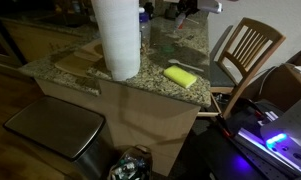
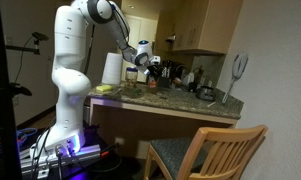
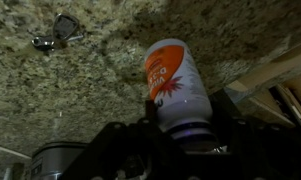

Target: Pick the bottle and place it right of the counter

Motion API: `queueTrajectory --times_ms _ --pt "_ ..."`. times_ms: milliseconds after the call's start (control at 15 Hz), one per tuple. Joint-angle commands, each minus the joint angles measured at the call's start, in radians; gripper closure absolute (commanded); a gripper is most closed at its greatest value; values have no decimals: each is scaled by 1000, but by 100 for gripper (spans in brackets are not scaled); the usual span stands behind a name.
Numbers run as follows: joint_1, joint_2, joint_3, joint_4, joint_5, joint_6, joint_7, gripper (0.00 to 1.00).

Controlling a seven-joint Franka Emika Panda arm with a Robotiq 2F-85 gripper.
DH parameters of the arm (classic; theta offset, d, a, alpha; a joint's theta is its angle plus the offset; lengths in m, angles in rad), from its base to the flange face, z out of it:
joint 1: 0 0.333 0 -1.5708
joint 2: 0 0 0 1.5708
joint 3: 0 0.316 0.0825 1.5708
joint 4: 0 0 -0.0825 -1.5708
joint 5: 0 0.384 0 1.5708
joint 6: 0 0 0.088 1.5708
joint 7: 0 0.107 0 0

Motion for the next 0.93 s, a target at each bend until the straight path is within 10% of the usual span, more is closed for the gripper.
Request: queueTrajectory --times_ms 0,67,133,867 --pt "3 7 -1 1 0 1 0 44" --pt "5 4 -3 1 0 1 0 44" --pt "22 -4 -23 0 -8 0 9 69" --pt "127 129 -97 -145 -132 355 40 69"
